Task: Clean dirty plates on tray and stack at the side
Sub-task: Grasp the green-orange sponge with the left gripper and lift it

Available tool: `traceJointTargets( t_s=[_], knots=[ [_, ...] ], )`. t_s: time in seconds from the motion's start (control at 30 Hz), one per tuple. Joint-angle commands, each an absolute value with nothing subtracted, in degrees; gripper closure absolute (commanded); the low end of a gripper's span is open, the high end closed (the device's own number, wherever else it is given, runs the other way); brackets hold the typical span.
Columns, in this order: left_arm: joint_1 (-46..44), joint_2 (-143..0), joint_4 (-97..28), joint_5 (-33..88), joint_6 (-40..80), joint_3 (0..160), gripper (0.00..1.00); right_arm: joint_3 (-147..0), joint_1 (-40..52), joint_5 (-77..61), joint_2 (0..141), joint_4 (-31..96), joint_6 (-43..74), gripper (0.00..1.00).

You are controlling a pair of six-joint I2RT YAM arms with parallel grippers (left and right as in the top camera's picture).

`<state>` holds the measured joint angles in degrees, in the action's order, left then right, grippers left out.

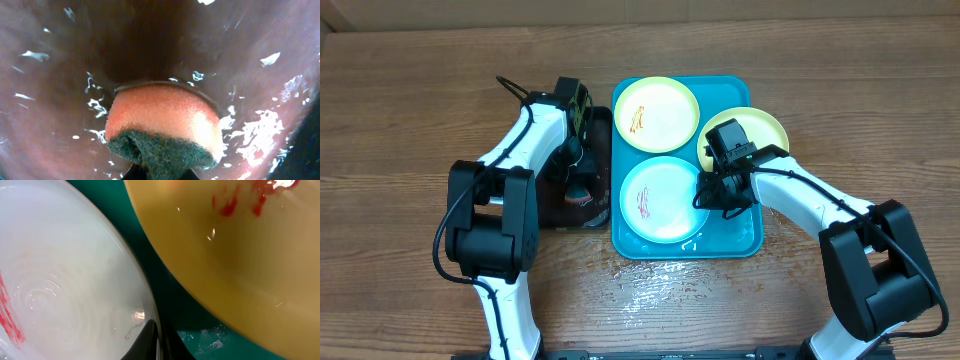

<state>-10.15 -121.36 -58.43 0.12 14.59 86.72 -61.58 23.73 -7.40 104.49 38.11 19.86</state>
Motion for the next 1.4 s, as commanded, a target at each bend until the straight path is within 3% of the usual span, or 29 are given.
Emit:
traceJointTargets(
  t_s=[0.0,0.17,0.37,0.7,0.8,0.97,1.0,1.1,1.13,1.17,1.23,1.37],
  knots=[
    [-10.5,-119.6,-61.3,-0.4,14.4,87.6,0.96,-61.5,23.8,-5.6,104.6,38.0,19.7,0.94],
    [-10.5,-115.9,-65.7,-0.6,12.7,91.4,0.96,-61.5,23.8,-5.6,104.6,38.0,19.7,0.94],
    [-10.5,-114.1,-66.0,-0.6,11.4,91.3,0.96,-61.5,23.8,-5.6,104.6,38.0,19.7,0.82],
    [-10.5,-115.2,-57.0,-2.2,11.1,81.6,0.96,-61.5,23.8,-5.6,104.6,38.9,19.7,0.82],
    [-10.5,-115.2,-56.7,-3.0,11.2,81.2,0.88,-61.5,23.8,-5.6,104.6,38.9,19.7,0.82],
    [-10.5,-115.2,-58.1,-3.0,11.1,82.0,0.35,-61.5,23.8,-5.6,104.6,38.9,19.7,0.82],
    [-10.5,-115.2,-58.7,-3.0,11.1,82.3,0.35,-61.5,23.8,-5.6,104.6,38.9,19.7,0.82],
    [-10.5,-115.2,-61.1,-2.8,11.2,83.7,0.64,-61.5,23.8,-5.6,104.6,39.0,19.7,0.82],
    [-10.5,-115.2,-61.8,-2.7,11.2,84.2,0.65,-61.5,23.8,-5.6,104.6,39.0,19.7,0.81],
    [-10.5,-115.2,-62.3,-2.7,11.2,84.5,0.57,-61.5,23.8,-5.6,104.6,39.0,19.7,0.81],
    [-10.5,-115.2,-62.5,-2.3,11.1,84.5,0.51,-61.5,23.8,-5.6,104.6,39.0,19.7,0.81],
    [-10.6,-115.2,-59.8,-3.2,11.1,81.9,0.5,-61.5,23.8,-5.6,104.6,39.0,19.7,0.81]
  ],
)
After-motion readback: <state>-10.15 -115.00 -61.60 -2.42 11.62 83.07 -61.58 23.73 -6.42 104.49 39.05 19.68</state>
